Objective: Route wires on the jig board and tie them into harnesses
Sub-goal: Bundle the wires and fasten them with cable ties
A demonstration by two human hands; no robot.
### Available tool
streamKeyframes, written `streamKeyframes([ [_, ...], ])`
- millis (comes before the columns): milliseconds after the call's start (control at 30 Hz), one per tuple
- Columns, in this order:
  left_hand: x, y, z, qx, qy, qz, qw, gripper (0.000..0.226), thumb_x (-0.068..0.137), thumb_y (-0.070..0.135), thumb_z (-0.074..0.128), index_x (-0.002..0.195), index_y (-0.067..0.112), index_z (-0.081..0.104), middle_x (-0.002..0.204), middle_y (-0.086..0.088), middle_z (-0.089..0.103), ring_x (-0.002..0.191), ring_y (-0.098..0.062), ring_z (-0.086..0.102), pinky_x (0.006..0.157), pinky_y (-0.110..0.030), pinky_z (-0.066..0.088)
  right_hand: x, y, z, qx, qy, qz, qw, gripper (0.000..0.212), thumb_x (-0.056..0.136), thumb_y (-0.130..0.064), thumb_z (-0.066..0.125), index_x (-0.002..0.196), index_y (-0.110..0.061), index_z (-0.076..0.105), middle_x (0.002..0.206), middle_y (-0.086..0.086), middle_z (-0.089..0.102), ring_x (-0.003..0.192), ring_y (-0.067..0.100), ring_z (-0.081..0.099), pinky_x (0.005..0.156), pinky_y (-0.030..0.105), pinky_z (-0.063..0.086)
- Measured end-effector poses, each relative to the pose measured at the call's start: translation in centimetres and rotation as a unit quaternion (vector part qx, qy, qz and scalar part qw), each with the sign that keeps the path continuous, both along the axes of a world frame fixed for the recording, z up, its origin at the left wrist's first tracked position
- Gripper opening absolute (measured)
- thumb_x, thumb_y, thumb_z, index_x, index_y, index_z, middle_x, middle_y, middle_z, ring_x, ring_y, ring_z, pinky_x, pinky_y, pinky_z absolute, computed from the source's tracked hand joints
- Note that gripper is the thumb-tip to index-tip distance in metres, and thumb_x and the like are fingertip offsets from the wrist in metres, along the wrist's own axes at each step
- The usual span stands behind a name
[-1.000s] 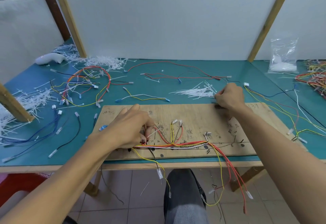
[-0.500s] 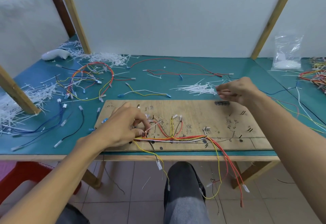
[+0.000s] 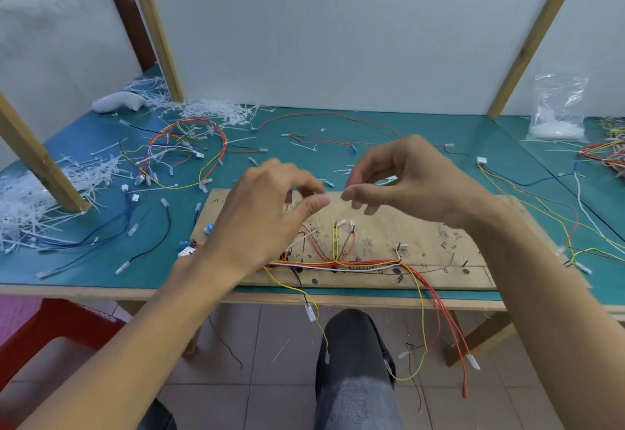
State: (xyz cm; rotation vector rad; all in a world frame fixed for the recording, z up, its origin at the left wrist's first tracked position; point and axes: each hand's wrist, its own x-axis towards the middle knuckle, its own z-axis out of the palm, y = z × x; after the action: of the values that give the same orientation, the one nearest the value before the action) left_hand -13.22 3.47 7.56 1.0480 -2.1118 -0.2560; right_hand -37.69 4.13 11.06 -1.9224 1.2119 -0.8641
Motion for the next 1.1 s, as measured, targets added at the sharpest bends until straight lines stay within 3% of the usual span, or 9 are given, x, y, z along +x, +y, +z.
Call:
streamKeyframes([
  [100,1.1,0.7,-1.1,0.054,0.066,-0.029,0.996,0.008,0.090,0.038,0.083,0.088,0.030,0.083,0.068,0.020,0.068,0.058,-0.005,0.054,0.056,-0.011,0.037,1.3,0.9,-0.1,0.010,-0.069,0.018,0.997,0.015,0.089,-0.013,0.084,0.091,-0.001,0.076,0.081,0.013,0.078,0.073,0.022,0.075,0.067,0.029,0.061],
  [233,2.2,2.0,-2.0,0.164,0.165,-0.085,0.969,0.013,0.094,0.042,0.075,0.094,0.031,0.083,0.081,0.004,0.079,0.065,-0.023,0.067,0.060,-0.038,0.055,3.8,2.0,-2.5,0.019,-0.226,0.022,0.974,0.016,0.094,-0.008,0.076,0.098,0.006,0.070,0.090,0.017,0.077,0.077,0.026,0.070,0.066,0.037,0.061],
  [333,2.2,2.9,-2.5,0.191,0.207,-0.104,0.954,0.012,0.097,0.034,0.073,0.090,0.027,0.081,0.080,0.000,0.077,0.057,-0.012,0.060,0.057,-0.035,0.051,5.6,2.8,-4.5,0.016,-0.310,-0.007,0.950,0.010,0.095,-0.012,0.075,0.096,-0.002,0.071,0.088,0.014,0.074,0.074,0.024,0.065,0.062,0.032,0.057],
  [433,2.8,3.4,-3.2,0.213,0.209,-0.108,0.948,0.012,0.099,0.029,0.070,0.095,0.024,0.081,0.085,-0.002,0.078,0.055,-0.015,0.055,0.057,-0.039,0.052,6.5,3.0,-5.6,0.025,-0.352,-0.029,0.935,0.010,0.095,-0.013,0.074,0.095,-0.003,0.072,0.086,0.012,0.071,0.071,0.022,0.061,0.061,0.032,0.054],
  [567,3.6,3.5,-3.7,0.198,0.215,-0.099,0.951,0.013,0.102,0.025,0.069,0.097,0.026,0.081,0.088,0.000,0.080,0.057,-0.011,0.057,0.058,-0.039,0.054,8.0,3.4,-6.9,0.046,-0.408,-0.053,0.910,0.020,0.092,-0.018,0.077,0.104,-0.001,0.073,0.092,0.014,0.073,0.067,0.026,0.053,0.068,0.037,0.050],
  [667,3.5,3.5,-4.0,0.188,0.189,-0.087,0.960,0.013,0.102,0.031,0.069,0.097,0.029,0.082,0.087,0.004,0.080,0.067,-0.005,0.067,0.064,-0.040,0.056,8.5,3.7,-8.2,0.052,-0.379,-0.063,0.922,0.025,0.091,-0.022,0.080,0.106,-0.003,0.076,0.092,0.014,0.075,0.068,0.029,0.055,0.073,0.044,0.050],
  [767,3.2,3.8,-4.6,0.188,0.176,-0.067,0.964,0.012,0.102,0.033,0.070,0.101,0.032,0.082,0.091,0.010,0.080,0.081,-0.016,0.075,0.066,-0.048,0.058,8.3,4.1,-9.2,0.011,-0.325,-0.081,0.942,0.014,0.094,-0.023,0.080,0.098,-0.010,0.080,0.091,0.011,0.077,0.075,0.025,0.065,0.068,0.035,0.053],
  [900,3.5,4.7,-6.1,0.120,0.124,0.037,0.984,0.006,0.096,0.036,0.077,0.098,0.034,0.081,0.087,0.021,0.076,0.071,-0.009,0.063,0.061,-0.020,0.046,7.9,4.0,-10.4,-0.075,-0.277,-0.165,0.944,0.007,0.098,-0.023,0.076,0.092,-0.021,0.077,0.087,0.001,0.077,0.077,0.014,0.068,0.072,0.029,0.054],
  [1100,5.0,7.2,-8.8,0.078,-0.049,0.049,0.995,0.014,0.100,0.031,0.070,0.112,0.032,0.077,0.105,0.022,0.067,0.103,0.000,0.059,0.088,-0.028,0.054,8.2,2.3,-12.4,-0.138,-0.143,-0.242,0.950,0.012,0.105,-0.024,0.066,0.093,-0.026,0.068,0.084,-0.008,0.071,0.080,0.015,0.070,0.073,0.035,0.058],
])
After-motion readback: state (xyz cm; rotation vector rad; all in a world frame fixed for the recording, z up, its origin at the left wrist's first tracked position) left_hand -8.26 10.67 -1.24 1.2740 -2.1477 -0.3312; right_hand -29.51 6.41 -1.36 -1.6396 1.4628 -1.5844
